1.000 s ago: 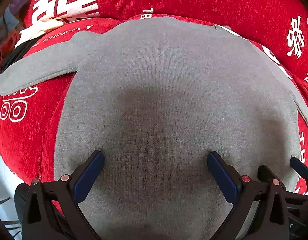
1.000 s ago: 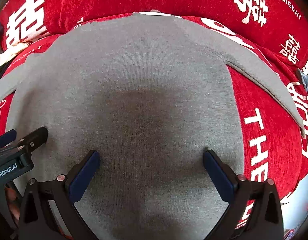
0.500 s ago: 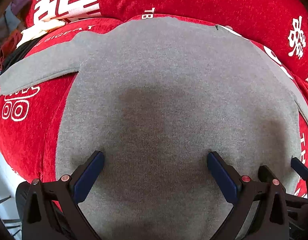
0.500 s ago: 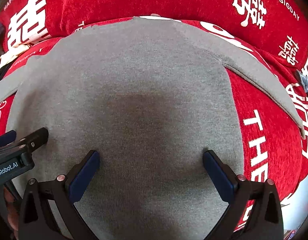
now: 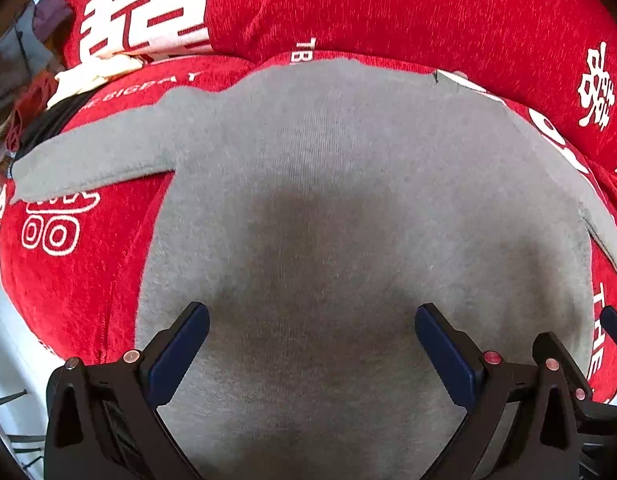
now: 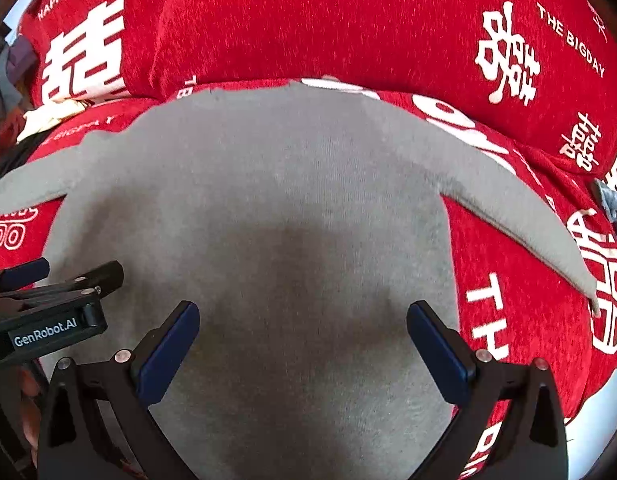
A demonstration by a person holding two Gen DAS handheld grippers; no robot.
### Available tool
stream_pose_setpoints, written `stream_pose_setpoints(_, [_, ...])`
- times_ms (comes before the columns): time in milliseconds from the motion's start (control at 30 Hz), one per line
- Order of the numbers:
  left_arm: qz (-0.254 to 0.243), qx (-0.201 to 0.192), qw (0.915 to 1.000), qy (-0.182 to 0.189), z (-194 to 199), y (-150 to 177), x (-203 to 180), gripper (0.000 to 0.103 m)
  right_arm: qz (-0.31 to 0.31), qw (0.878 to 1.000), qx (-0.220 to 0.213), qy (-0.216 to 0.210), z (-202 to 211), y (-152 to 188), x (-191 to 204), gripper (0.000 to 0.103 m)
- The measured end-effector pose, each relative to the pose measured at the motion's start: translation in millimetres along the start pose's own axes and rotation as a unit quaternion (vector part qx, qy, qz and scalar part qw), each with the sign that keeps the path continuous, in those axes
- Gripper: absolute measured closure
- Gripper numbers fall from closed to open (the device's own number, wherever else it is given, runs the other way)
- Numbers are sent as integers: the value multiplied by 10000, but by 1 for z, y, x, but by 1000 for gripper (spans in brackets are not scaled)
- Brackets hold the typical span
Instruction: Fold small clothes
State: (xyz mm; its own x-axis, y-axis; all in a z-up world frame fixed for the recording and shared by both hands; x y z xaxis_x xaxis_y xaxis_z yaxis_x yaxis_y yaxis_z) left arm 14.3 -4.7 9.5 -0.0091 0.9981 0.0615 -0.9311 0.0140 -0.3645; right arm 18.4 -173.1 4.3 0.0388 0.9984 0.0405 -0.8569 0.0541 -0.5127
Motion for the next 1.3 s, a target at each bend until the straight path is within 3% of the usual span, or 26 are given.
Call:
stream_pose_setpoints(267, [-91,-105,9998,-116,11,-7,-6,0,-137,9996,-73,-255,8,-7,-6,0])
stream_pose_setpoints(433, [-231,-126,9995,-161,13,-14,-19,0,-419,9987,-130,-273,9,-15,-31,0])
stream_pose_setpoints(600, [-418,-182,9989,-111,16,-34,-43,0,-1080,9938,-173,-194,6,-26,-85,0])
stream_pose_setpoints(733, [-637,-187,9978,-68,13,-51,-68,0,-1822,9829,-261,-26,6,-30,-155,0])
stream_pose_setpoints(867, [-900,-117,9959,-31,4,-69,-103,0,-2827,9581,-423,177,9,-24,-247,0])
stream_pose_setpoints(967, [-1057,-71,9944,-6,-1,-77,-124,0,-3656,9287,-491,385,11,-10,-321,0])
stream_pose_setpoints(1133, [-1376,20,9905,65,-13,-86,-164,0,-4950,8663,-645,-166,-6,12,-414,6])
stream_pose_setpoints(1200, [-1481,78,9888,168,-20,-92,-180,0,-5011,8602,-902,-298,-13,5,-433,10])
stream_pose_setpoints(1300, [-1434,109,9894,177,-27,-106,-190,0,-4905,8646,-943,-551,-28,-11,-447,35])
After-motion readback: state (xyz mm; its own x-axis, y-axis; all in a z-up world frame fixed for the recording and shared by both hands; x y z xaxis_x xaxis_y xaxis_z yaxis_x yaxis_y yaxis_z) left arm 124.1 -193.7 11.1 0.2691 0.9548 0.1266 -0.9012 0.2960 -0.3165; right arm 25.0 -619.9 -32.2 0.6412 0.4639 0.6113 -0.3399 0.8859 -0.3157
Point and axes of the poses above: each gripper's, at about its wrist camera, not at the fingertips, and z roughly against the way its jaws point, x to its left, y to its underside, the point moved 2 cm from there along -z, roughly the way its jaws point, and after that the axes turned 10 degrees about -z, right-handed, at the moved point
